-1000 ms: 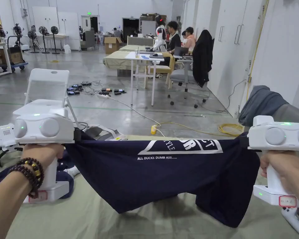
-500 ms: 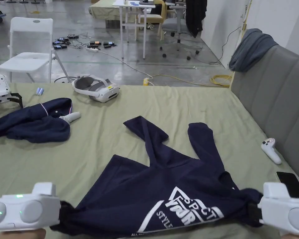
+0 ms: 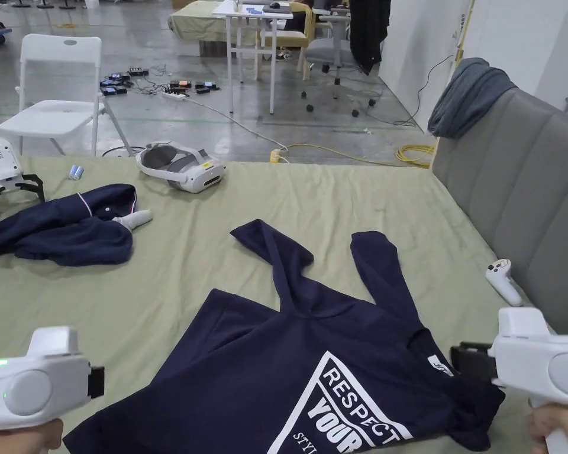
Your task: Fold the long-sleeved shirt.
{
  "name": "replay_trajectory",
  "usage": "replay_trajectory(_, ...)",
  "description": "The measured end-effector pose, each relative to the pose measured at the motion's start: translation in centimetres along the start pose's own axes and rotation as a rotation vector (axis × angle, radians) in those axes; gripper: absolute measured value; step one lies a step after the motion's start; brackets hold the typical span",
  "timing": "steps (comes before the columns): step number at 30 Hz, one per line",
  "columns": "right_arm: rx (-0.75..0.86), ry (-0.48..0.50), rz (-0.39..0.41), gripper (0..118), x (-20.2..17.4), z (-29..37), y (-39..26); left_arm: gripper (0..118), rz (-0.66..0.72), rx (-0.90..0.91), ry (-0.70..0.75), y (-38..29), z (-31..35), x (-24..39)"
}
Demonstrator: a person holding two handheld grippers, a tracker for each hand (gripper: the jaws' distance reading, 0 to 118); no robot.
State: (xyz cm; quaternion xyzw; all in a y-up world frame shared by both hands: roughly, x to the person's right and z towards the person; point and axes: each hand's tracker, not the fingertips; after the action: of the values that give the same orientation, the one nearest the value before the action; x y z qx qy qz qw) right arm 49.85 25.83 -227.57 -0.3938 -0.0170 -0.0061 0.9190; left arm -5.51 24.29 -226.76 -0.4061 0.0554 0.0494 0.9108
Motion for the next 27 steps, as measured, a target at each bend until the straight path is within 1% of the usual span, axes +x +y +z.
replay_trajectory(1, 0.017, -0.007, 0.037, 1, -0.5, 0.0, 0.4, 5, -0.024, 0.006, -0.012, 0.3, -0.1, -0.1)
replay_trajectory(2, 0.035, 0.010, 0.032, 1, -1.0, -0.1, 0.3, 6, -0.026, 0.006, -0.019, 0.5, -0.4, -0.3)
replay_trajectory(3, 0.016, -0.003, 0.041, 1, -1.3, -0.2, 0.4, 20, -0.014, 0.006, -0.020, 0.5, -0.4, -0.5)
replay_trajectory(4, -0.002, 0.026, 0.061, 1, -1.6, -0.5, 0.7, 66, 0.005, 0.014, -0.018, 0.4, -0.4, -0.7)
replay_trajectory(5, 0.002, 0.032, 0.053, 1, -1.9, -0.6, 0.6, 104, 0.028, 0.025, -0.025, 0.3, -0.5, -0.9)
replay_trajectory(6, 0.010, 0.042, 0.046, 1, -2.3, -0.6, 0.4, 109, 0.022, 0.011, -0.018, -0.1, -1.7, -0.7)
replay_trajectory(7, 0.011, 0.053, 0.043, 1, -2.6, -0.7, 0.2, 103, 0.030, -0.028, 0.001, -0.5, -2.8, -0.8)
replay_trajectory(8, 0.006, 0.061, 0.043, 1, -2.5, -0.7, 0.3, 103, 0.032, -0.033, 0.032, -1.7, -4.3, -0.8)
replay_trajectory(9, 0.003, 0.065, 0.048, 1, -2.9, -0.8, 0.1, 103, 0.043, -0.039, 0.027, -2.5, -5.8, -0.9)
replay_trajectory(10, -0.002, 0.070, 0.056, 1, -3.3, -1.0, -0.1, 103, 0.047, -0.082, 0.049, -2.7, -6.1, -1.0)
replay_trajectory(12, -0.012, 0.074, 0.064, 1, -3.4, -1.3, 0.1, 103, 0.062, -0.158, 0.082, -4.5, -8.6, -1.1)
replay_trajectory(13, -0.020, 0.076, 0.068, 1, -3.6, -1.7, 0.2, 103, 0.061, -0.185, 0.078, -5.5, -9.8, -1.0)
replay_trajectory(15, -0.030, 0.077, 0.082, 1, -4.1, -2.6, 0.6, 102, 0.086, -0.224, 0.031, -5.7, -10.1, -1.9)
replay_trajectory(16, -0.036, 0.073, 0.086, 1, -4.5, -2.4, 1.4, 98, 0.099, -0.242, 0.011, -6.4, -10.7, -2.0)
replay_trajectory(18, -0.051, 0.080, 0.101, 1, -5.3, -3.9, 2.7, 69, 0.101, -0.255, -0.013, -6.5, -11.1, -1.6)
replay_trajectory(19, -0.053, 0.096, 0.117, 1, -5.8, -4.8, 3.6, 65, 0.085, -0.222, 0.053, -6.5, -10.6, -1.1)
replay_trajectory(20, -0.050, 0.109, 0.135, 1, -6.3, -6.0, 5.2, 47, 0.061, -0.230, 0.020, -6.0, -10.1, -0.7)
replay_trajectory(21, -0.050, 0.115, 0.146, 1, -6.9, -7.1, 6.6, 12, 0.043, -0.230, -0.046, -5.6, -9.6, -0.5)
replay_trajectory(22, -0.051, 0.120, 0.160, 1, -7.4, -8.3, 8.0, 11, 0.079, -0.220, -0.083, -5.1, -8.7, -0.1)
replay_trajectory(23, -0.053, 0.122, 0.181, 1, -7.9, -9.6, 9.3, 11, 0.072, -0.226, -0.055, -4.8, -8.3, 0.3)
replay_trajectory(24, -0.060, 0.124, 0.204, 4, -8.6, -11.0, 11.0, 12, 0.001, -0.216, -0.041, -4.7, -7.9, 0.7)
replay_trajectory(25, -0.079, 0.131, 0.227, 12, -9.0, -12.7, 12.4, 12, -0.040, -0.196, -0.043, -4.4, -7.4, 1.0)
replay_trajectory(26, -0.114, 0.155, 0.245, 25, -9.3, -14.4, 13.4, 12, -0.020, -0.189, -0.039, -4.2, -7.0, 1.1)
replay_trajectory(27, -0.162, 0.181, 0.271, 42, -9.7, -16.2, 14.4, 12, -0.006, -0.191, -0.047, -4.0, -6.7, 1.0)
